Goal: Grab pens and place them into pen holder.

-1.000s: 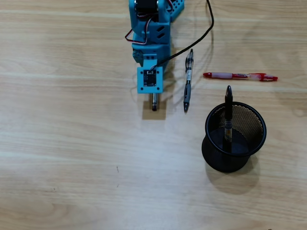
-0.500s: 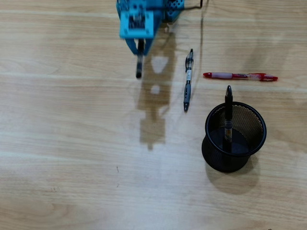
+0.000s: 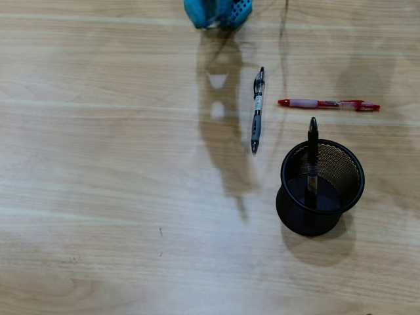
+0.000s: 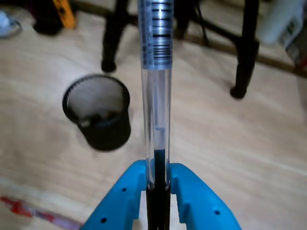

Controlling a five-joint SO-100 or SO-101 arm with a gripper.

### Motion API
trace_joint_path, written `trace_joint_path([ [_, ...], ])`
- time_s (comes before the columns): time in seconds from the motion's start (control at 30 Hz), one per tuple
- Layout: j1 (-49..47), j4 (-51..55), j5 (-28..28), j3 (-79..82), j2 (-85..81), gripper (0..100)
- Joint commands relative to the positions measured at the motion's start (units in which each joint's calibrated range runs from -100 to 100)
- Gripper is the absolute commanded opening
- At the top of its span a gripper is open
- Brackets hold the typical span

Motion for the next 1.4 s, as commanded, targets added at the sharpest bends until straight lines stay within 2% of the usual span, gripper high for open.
trace_joint_path([
  [0.0,-5.8,-12.0,-1.4,-1.1,-1.3,2],
  [0.2,-13.4,-35.0,-1.4,9.7,-0.6,2],
  [0.23,-15.3,-43.2,-1.4,13.0,0.9,2],
  [0.27,-16.1,-46.9,-1.4,14.2,2.0,2],
  [0.43,-20.0,-58.8,-1.4,13.9,10.8,2],
  [0.87,-21.4,-61.2,-1.4,0.0,25.3,2],
  [1.13,-21.3,-80.5,-2.2,-1.1,39.7,2],
  [1.37,-18.1,-83.0,-3.2,-3.3,50.0,2],
])
